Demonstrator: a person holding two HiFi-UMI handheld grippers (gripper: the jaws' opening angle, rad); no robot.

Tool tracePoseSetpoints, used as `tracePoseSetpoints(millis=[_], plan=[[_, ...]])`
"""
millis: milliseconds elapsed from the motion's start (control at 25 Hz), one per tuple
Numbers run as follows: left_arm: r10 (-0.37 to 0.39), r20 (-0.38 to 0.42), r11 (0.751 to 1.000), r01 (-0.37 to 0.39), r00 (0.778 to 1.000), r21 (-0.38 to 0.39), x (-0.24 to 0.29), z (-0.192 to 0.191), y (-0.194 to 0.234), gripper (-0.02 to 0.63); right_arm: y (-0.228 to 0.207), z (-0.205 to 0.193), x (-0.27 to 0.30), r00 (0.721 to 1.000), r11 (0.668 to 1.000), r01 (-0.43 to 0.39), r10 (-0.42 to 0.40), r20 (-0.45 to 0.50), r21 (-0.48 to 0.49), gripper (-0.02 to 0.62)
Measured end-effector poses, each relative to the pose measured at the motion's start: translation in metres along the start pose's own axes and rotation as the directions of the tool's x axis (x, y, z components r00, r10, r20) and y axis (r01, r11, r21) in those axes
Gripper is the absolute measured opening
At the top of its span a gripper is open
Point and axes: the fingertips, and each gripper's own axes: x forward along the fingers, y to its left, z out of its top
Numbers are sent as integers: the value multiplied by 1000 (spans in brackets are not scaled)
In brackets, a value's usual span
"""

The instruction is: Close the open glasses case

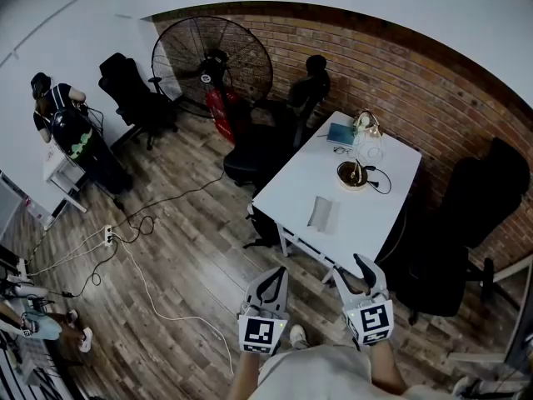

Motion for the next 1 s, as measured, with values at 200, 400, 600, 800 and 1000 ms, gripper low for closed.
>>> tracePoseSetpoints(millis=[200,400,600,800,1000], plan=[[-28,9,1000,28,1000,-5,6,-1,8,6,1,0,5,999,999,34,-34,-24,-2,218],[-35,11,999,35,999,-14,9,-6,9,5,-2,-4,5,999,999,39,-39,-25,-15,218],[-25,12,1000,25,1000,-12,8,-4,10,6,-4,-5,7,998,999,45,-45,-34,-1,218],[-8,2,1000,8,1000,-12,7,-8,14,6,-1,-5,15,999,1000,29,-29,-23,4,218],[-11,4,1000,11,1000,-4,12,-8,16,6,-4,-5,19,999,999,39,-38,-16,14,218]])
